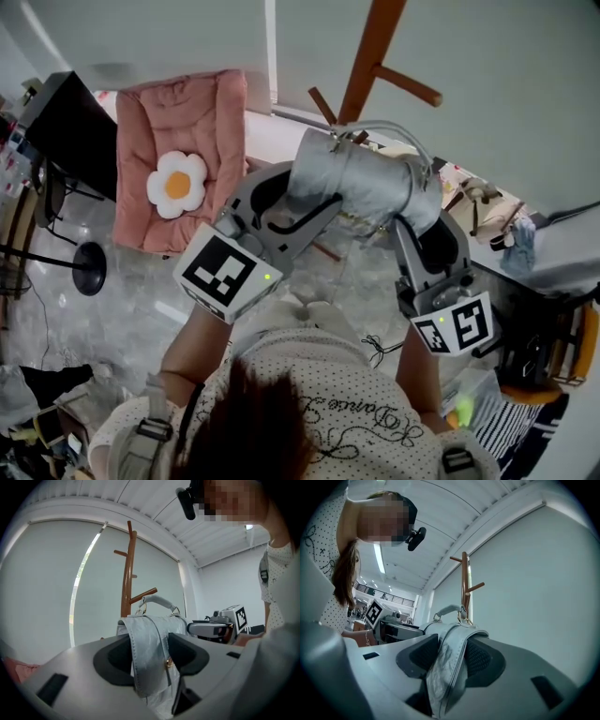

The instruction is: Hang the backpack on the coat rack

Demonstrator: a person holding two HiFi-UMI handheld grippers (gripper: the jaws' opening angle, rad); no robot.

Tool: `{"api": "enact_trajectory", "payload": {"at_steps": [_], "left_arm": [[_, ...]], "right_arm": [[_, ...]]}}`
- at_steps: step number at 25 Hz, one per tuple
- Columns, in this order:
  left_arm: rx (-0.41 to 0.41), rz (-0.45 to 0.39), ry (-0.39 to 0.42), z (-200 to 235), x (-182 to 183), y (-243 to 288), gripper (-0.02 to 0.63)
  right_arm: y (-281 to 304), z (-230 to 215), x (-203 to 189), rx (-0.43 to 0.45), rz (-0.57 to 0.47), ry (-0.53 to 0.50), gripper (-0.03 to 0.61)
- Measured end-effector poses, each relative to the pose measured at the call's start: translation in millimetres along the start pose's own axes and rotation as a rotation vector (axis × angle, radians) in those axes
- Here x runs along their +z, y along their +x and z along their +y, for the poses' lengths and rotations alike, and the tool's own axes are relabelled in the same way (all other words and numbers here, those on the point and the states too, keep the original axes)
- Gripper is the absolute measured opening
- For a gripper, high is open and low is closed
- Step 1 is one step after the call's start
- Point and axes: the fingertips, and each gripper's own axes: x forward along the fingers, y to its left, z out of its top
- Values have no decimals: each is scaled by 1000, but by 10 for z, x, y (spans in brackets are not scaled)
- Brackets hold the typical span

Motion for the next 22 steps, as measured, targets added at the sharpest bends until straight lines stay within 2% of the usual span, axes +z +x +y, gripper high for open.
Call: {"api": "enact_trajectory", "payload": {"at_steps": [8,15,22], "left_arm": [[33,-54,22,-13,292,-155,221],[92,-50,45,-144,580,326,222],[167,-22,66,-117,630,421,224]], "right_arm": [[22,102,318,25,-46,-45,181],[-71,-455,562,63,-94,-50,183],[30,-633,569,95,-105,15,189]]}}
